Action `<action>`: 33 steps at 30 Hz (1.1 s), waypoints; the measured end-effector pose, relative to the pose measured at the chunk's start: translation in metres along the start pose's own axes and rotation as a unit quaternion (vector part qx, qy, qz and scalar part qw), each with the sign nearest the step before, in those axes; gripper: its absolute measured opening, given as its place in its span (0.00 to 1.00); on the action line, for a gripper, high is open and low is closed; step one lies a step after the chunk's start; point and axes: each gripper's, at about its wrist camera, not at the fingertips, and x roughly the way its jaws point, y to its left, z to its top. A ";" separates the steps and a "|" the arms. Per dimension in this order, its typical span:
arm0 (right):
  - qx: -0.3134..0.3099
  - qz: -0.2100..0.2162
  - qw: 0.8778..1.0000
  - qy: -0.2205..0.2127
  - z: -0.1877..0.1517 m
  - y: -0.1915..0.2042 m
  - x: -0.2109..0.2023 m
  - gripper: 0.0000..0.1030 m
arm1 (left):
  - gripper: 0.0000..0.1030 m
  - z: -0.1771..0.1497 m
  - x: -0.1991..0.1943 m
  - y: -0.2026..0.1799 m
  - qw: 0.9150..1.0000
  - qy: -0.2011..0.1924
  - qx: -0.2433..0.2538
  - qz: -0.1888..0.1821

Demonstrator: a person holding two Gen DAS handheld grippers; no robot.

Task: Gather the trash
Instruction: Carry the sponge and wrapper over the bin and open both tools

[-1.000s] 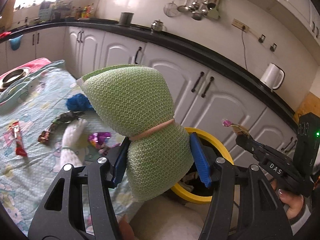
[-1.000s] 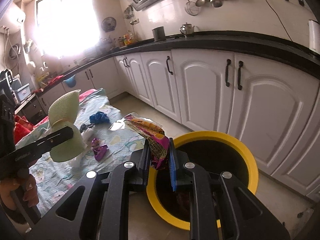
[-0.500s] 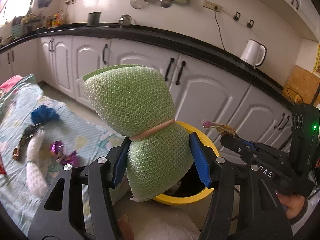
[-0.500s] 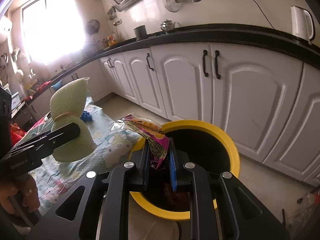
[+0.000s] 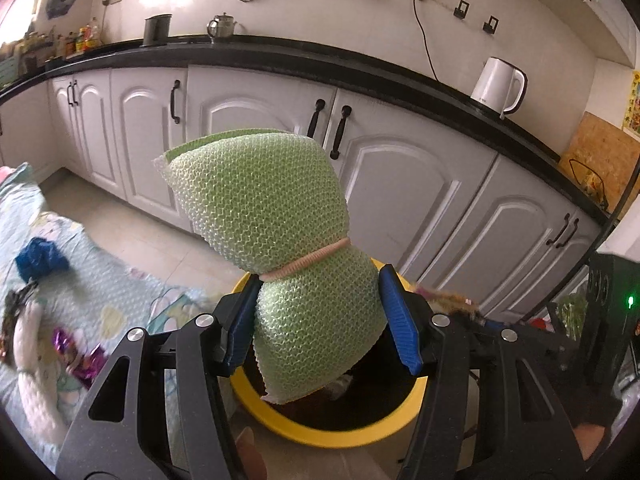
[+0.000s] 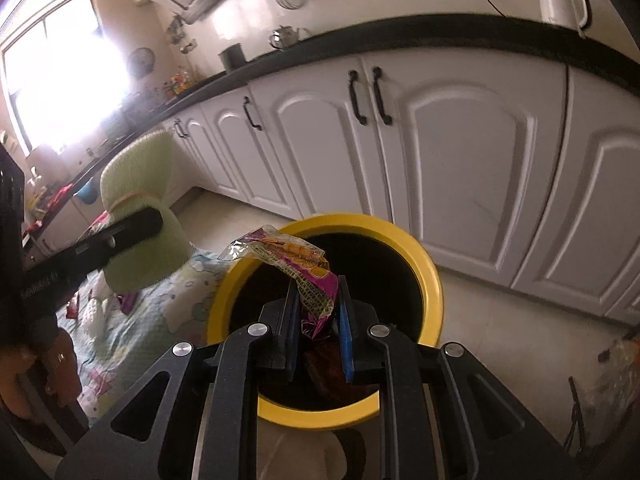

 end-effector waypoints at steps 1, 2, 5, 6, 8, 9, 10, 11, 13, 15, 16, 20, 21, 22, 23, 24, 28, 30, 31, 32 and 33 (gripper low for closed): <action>0.002 -0.001 1.000 0.003 -0.001 -0.001 0.002 0.16 | 0.48 0.002 0.005 0.000 1.000 0.002 0.002 0.001; 0.002 -0.003 1.000 0.006 -0.002 -0.002 0.005 0.16 | 0.48 0.003 0.008 0.001 1.000 0.004 0.002 0.001; 0.004 -0.006 1.000 0.017 -0.005 -0.003 0.013 0.16 | 0.48 0.008 0.023 0.003 1.000 0.016 -0.001 -0.003; 0.003 -0.007 1.000 0.020 -0.005 -0.003 0.016 0.16 | 0.48 0.009 0.028 0.004 1.000 0.021 -0.001 -0.006; 0.000 -0.008 0.999 0.031 -0.007 -0.004 0.024 0.16 | 0.48 0.012 0.038 0.004 1.000 0.029 -0.003 -0.009; 0.000 -0.008 0.999 0.034 -0.007 -0.004 0.028 0.16 | 0.48 0.014 0.044 0.004 0.999 0.035 -0.005 -0.013; -0.002 -0.008 0.999 0.038 -0.009 -0.004 0.032 0.16 | 0.48 0.015 0.048 0.004 0.999 0.039 -0.006 -0.016; -0.004 -0.009 0.999 0.043 -0.010 -0.003 0.035 0.16 | 0.48 0.016 0.052 0.003 0.999 0.044 -0.005 -0.019; -0.007 -0.010 0.999 0.053 -0.013 -0.003 0.041 0.16 | 0.48 0.018 0.061 0.003 0.998 0.052 -0.006 -0.023; -0.010 -0.011 0.998 0.063 -0.017 -0.003 0.047 0.17 | 0.48 0.018 0.070 0.003 0.998 0.062 -0.008 -0.028; -0.011 -0.012 0.998 0.068 -0.019 -0.003 0.050 0.17 | 0.48 0.018 0.074 0.003 0.997 0.066 -0.008 -0.029; -0.017 -0.015 0.996 0.083 -0.025 0.000 0.060 0.19 | 0.49 0.017 0.091 0.003 0.995 0.089 -0.010 -0.037; -0.018 -0.015 0.996 0.086 -0.026 0.001 0.061 0.19 | 0.49 0.016 0.095 0.003 0.994 0.096 -0.012 -0.042; -0.019 -0.016 0.996 0.089 -0.028 0.002 0.062 0.19 | 0.49 0.015 0.100 0.003 0.993 0.104 -0.012 -0.046; -0.020 -0.018 0.995 0.091 -0.028 0.002 0.063 0.20 | 0.49 0.014 0.102 0.002 0.993 0.107 -0.012 -0.046; -0.021 -0.019 0.995 0.094 -0.029 0.002 0.065 0.20 | 0.49 0.013 0.105 0.002 0.993 0.110 -0.012 -0.046; -0.023 -0.025 0.995 0.097 -0.032 0.002 0.066 0.27 | 0.51 0.010 0.110 0.002 0.991 0.121 -0.014 -0.056; -0.021 -0.032 0.995 0.095 -0.032 0.000 0.065 0.37 | 0.52 0.009 0.111 0.003 0.991 0.125 -0.015 -0.056; -0.019 -0.034 0.995 0.092 -0.032 -0.002 0.063 0.40 | 0.52 0.009 0.112 0.004 0.990 0.128 -0.017 -0.059; -0.018 -0.037 0.995 0.090 -0.032 -0.003 0.061 0.42 | 0.52 0.008 0.113 0.004 0.989 0.132 -0.019 -0.062; -0.018 -0.042 0.995 0.088 -0.032 -0.005 0.059 0.43 | 0.52 0.008 0.112 0.005 0.989 0.134 -0.021 -0.063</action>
